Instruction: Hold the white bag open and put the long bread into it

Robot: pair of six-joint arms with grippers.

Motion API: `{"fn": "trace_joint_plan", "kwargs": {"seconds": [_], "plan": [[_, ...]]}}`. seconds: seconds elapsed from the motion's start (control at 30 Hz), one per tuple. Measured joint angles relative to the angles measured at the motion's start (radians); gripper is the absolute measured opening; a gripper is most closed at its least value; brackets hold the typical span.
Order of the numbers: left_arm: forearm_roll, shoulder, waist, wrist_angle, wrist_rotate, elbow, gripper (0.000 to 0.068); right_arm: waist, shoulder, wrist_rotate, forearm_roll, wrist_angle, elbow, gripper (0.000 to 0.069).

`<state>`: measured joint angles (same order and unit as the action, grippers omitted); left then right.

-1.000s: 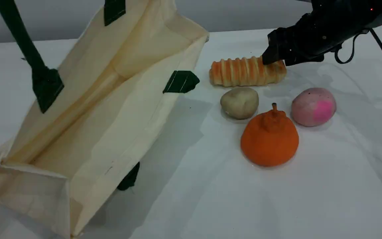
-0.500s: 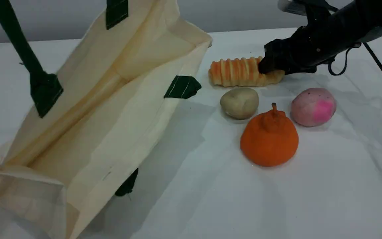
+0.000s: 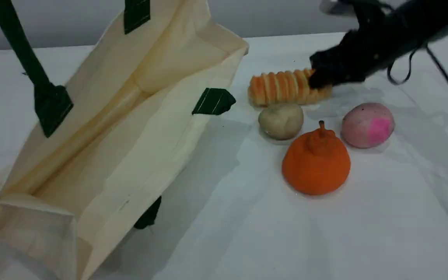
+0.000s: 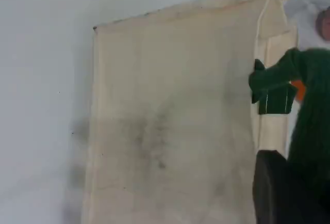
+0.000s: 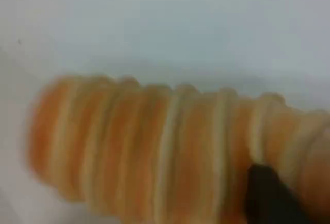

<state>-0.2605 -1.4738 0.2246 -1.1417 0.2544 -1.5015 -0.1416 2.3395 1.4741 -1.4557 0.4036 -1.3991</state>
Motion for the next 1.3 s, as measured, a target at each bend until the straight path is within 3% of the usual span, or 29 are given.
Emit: {"fn": "trace_joint_plan", "kwargs": {"seconds": [0.2, 0.47, 0.7, 0.8, 1.0, 1.2, 1.3], "plan": [[0.007, 0.0, 0.0, 0.023, 0.002, 0.0, 0.0077, 0.004, -0.155, -0.199, 0.182, 0.003, -0.002, 0.0086], [0.078, 0.0, -0.001, 0.066, 0.002, 0.0, 0.0077, 0.008, -0.316, -0.606, 0.587, 0.151, -0.003, 0.0081], [0.078, 0.0, -0.001, 0.104, 0.002, 0.0, 0.0077, 0.052, -0.424, -0.996, 0.996, 0.262, -0.002, 0.0077], [0.073, 0.0, -0.001, 0.11, 0.002, 0.0, 0.0077, 0.065, -0.466, -1.092, 1.103, 0.323, 0.016, 0.0075], [0.04, -0.002, -0.001, 0.124, 0.011, -0.024, 0.0077, 0.062, -0.542, -1.08, 1.113, 0.335, 0.115, 0.0075], [-0.043, -0.036, 0.0, 0.11, 0.055, -0.057, 0.0077, 0.06, -0.627, -0.918, 0.918, 0.327, 0.228, 0.0075], [-0.04, -0.047, 0.0, 0.131, 0.051, -0.057, 0.0077, 0.06, -0.696, -0.882, 0.857, 0.323, 0.281, 0.0075]]}}
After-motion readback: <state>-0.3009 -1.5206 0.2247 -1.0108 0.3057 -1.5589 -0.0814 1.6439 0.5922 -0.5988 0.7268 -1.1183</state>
